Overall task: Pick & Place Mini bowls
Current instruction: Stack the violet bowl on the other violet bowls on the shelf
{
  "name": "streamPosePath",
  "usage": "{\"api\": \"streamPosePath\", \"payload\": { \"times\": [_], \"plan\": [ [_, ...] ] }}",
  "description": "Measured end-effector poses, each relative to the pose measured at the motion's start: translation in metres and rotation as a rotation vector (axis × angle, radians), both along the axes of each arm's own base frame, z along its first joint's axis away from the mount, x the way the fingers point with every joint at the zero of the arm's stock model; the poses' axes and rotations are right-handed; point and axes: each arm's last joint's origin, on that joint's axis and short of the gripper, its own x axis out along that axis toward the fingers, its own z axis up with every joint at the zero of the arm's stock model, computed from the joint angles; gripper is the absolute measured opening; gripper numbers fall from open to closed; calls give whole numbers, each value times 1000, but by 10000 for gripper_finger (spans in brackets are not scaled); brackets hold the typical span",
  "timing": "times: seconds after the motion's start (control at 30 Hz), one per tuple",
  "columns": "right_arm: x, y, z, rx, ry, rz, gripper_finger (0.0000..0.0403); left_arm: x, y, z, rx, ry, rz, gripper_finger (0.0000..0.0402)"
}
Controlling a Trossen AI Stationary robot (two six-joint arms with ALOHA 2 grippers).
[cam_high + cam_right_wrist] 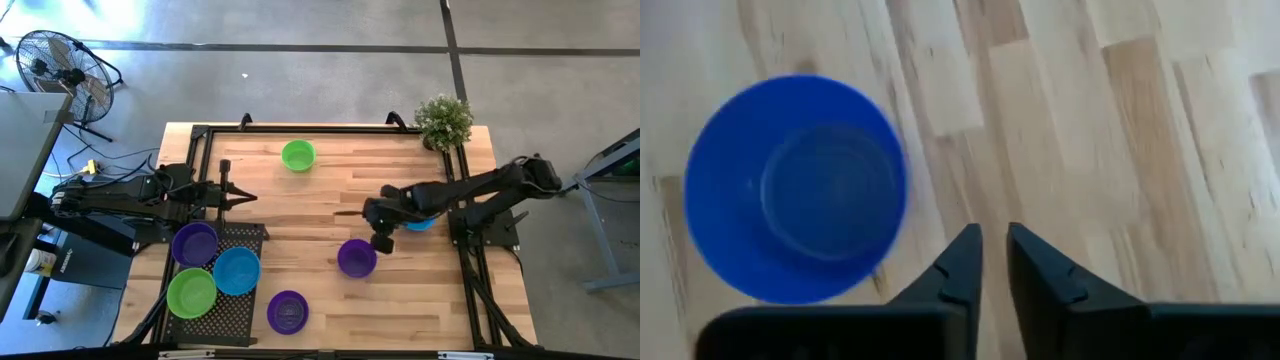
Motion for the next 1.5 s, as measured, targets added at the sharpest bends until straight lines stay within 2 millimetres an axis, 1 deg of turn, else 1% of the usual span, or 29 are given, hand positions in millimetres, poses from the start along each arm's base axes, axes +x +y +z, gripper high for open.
{"api": "streamPosePath", "payload": {
  "times": [0.1,0.17,0.3,0.43,0.6,0.73,0.83,0.93,1.07,1.1,1.23,1.3,1.4,1.5],
  "plan": [
    [0,13,1,11,-27,1,72,0,0,0,-3,1,0,3],
    [2,17,1,11,-47,-12,96,0,0,0,-13,2,1,3],
    [4,16,-4,8,-36,-51,138,0,0,-1,-23,6,0,3],
    [17,13,-21,56,5,-49,160,0,0,-1,-23,14,0,3],
    [34,10,-51,97,65,-30,164,1,0,-2,-23,19,-1,3],
    [42,10,-70,113,106,-1,153,1,0,-2,-23,19,-2,3],
    [46,12,-77,118,105,35,129,1,0,-2,-24,20,-3,3],
    [49,13,-78,139,82,70,88,1,0,-2,-24,20,-3,3],
    [53,14,-76,175,47,94,16,1,0,-2,-27,20,-3,3],
    [53,14,-76,180,40,101,9,1,0,-2,-27,20,-4,3],
    [54,13,-75,179,24,100,17,1,0,-2,-27,21,-4,3],
    [56,9,-71,160,-6,82,8,1,0,-2,-27,20,-5,3],
    [65,-1,-59,145,-65,46,5,1,0,-2,-27,22,-5,3],
    [77,-16,-42,129,-140,-16,4,2,0,-3,-27,28,-6,3]
  ]
}}
